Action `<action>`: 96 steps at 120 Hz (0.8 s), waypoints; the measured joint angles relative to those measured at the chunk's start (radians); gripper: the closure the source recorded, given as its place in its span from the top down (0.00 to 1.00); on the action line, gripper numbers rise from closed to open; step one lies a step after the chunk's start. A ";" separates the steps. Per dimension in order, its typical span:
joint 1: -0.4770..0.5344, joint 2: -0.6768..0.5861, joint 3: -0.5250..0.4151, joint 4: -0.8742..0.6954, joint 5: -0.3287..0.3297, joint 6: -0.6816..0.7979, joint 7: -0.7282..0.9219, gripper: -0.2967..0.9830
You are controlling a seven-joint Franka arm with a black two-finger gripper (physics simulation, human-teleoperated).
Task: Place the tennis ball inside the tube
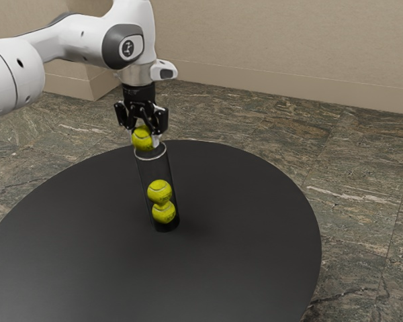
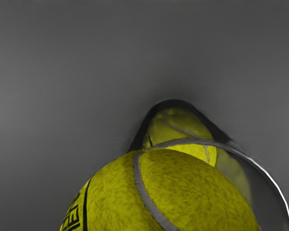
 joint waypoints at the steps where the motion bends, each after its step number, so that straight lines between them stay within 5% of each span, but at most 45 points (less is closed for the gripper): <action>1: 0.000 0.001 0.000 0.001 0.000 0.001 0.001 0.38; 54: -0.007 -0.029 0.003 -0.008 -0.038 0.010 0.048 0.67; 96: -0.006 -0.320 0.001 -0.205 -0.029 0.007 0.066 0.75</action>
